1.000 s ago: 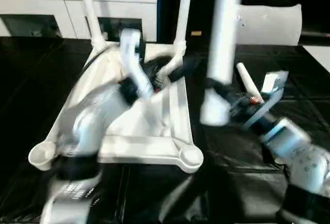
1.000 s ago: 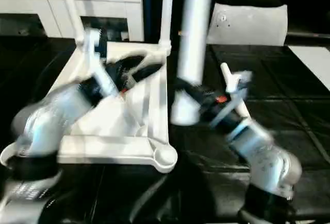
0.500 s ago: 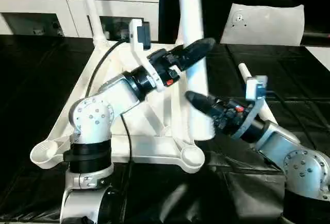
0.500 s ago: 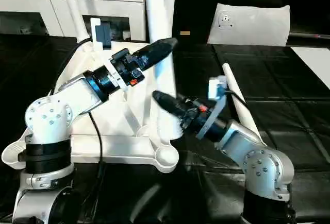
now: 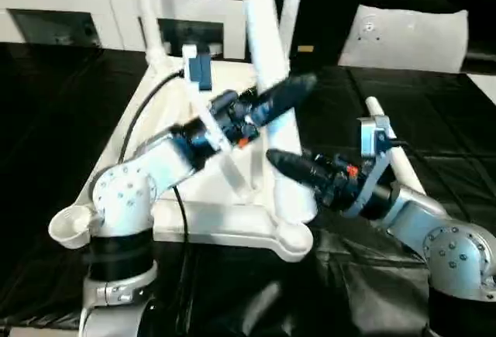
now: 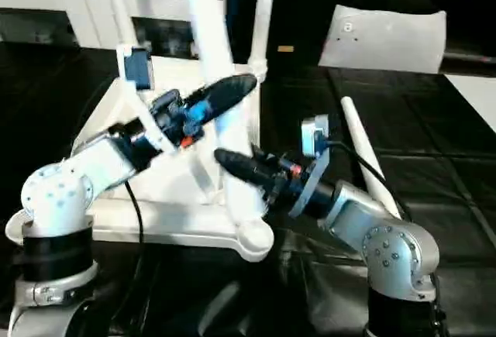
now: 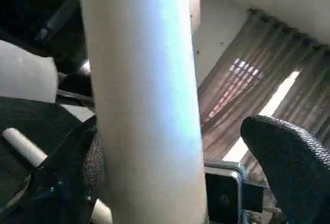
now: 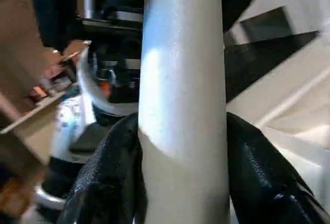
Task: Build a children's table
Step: Pick table leg
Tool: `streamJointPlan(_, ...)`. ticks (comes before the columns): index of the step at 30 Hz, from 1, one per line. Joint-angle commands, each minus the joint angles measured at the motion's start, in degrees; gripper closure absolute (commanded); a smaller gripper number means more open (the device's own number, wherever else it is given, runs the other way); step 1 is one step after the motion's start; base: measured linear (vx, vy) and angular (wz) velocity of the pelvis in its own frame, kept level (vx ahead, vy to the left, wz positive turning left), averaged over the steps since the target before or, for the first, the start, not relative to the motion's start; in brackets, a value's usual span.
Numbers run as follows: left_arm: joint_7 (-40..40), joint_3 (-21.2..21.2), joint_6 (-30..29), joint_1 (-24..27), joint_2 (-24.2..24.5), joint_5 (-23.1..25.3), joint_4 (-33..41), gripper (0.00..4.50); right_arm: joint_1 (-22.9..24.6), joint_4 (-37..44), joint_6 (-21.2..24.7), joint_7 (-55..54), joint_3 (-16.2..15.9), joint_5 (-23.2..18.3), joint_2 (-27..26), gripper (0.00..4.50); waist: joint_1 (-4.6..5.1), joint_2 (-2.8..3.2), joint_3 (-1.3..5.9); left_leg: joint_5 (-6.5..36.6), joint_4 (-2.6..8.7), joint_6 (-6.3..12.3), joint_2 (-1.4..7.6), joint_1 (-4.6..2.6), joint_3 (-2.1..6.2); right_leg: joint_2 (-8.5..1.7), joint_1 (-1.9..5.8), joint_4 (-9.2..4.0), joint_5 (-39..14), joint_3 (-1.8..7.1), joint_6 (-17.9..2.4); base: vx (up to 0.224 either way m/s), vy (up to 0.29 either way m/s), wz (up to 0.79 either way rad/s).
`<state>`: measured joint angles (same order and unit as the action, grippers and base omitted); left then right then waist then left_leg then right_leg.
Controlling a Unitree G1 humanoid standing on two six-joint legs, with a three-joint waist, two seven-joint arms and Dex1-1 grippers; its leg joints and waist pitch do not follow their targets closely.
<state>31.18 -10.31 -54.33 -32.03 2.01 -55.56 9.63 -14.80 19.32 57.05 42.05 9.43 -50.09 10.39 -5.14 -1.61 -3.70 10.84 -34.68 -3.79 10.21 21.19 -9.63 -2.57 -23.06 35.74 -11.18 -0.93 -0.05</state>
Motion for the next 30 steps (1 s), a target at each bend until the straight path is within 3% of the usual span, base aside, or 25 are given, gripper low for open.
streamJointPlan(1, 2.35, 0.05, 0.07, 0.0, 0.79, -2.0, -0.96, 0.34, 0.39, 1.54, 0.61, 1.02, 0.29, -2.4, 1.0, 2.59, -0.12, -0.43, 3.75, 6.85, 3.94, -0.52, 1.85, -0.35, 0.46, -4.12, 2.67, -4.93, -15.52, 2.02, -6.82, 0.0, 0.0, 0.0)
streamJointPlan(12, 9.48, -1.85, -1.09, 0.75, 2.52, -7.42, -3.36, 0.34, 1.5, 1.61, 1.13, 1.71, 0.17, -5.16, 2.37, 2.59, -0.11, -0.41, 3.74, 7.14, 3.98, -0.81, 1.77, -0.29, 0.45, -4.08, 2.71, -5.07, -15.87, 2.03, -6.53, 0.0, 0.0, 0.0)
streamJointPlan(13, 10.45, -1.34, -0.77, 0.9, 3.24, -7.02, -3.65, 0.34, 1.64, 1.63, 1.06, 1.63, 0.0, -5.44, 2.62, 2.59, -0.17, -0.11, 3.78, 7.16, 4.03, -0.93, 1.84, -0.37, 0.52, -4.17, 2.71, -5.04, -16.1, 2.04, -6.42, 0.0, 0.0, 0.0)
streamJointPlan(18, 15.61, 3.32, 6.34, 1.96, 6.99, 1.46, -4.09, 0.34, 2.4, 1.84, 0.57, 1.52, -0.62, -6.12, 3.46, 2.59, -0.1, -0.14, 3.75, 7.74, 4.32, -1.02, 2.08, -0.48, 0.59, -4.2, 2.69, -5.17, -16.26, 2.11, -5.49, 0.0, 0.0, 0.0)
streamJointPlan(22, 20.53, 6.27, 11.08, 2.55, 9.9, 6.27, -4.34, 0.34, 2.7, 1.94, 0.55, 1.98, -1.02, -6.03, 3.92, 2.59, -0.1, -0.07, 3.84, 7.26, 4.31, -1.17, 2.1, -0.47, 0.57, -4.26, 2.73, -4.91, -14.98, 2.08, -6.11, 0.0, 0.0, 0.0)
streamJointPlan(28, 24.83, 9.22, 14.44, 2.76, 13.73, 10.17, -6.25, 0.34, 3.08, 1.98, 0.18, 2.58, -2.22, -5.77, 5.11, 2.59, -0.1, -0.11, 3.81, 7.39, 4.32, -1.23, 2.03, -0.58, 0.51, -4.27, 2.66, -4.87, -14.62, 2.08, -6.76, 0.0, 0.0, 0.0)
streamJointPlan(30, 26.68, 10.08, 17.1, 2.36, 14.58, 12.35, -7.8, 0.57, 3.17, 1.82, -0.1, 3.03, -3.03, -5.33, 5.86, 2.59, -0.08, -0.15, 3.79, 7.69, 4.34, -1.38, 2.09, -0.59, 0.5, -4.36, 2.73, -4.9, -15.25, 2.12, -6.74, 0.0, 0.0, 0.0)
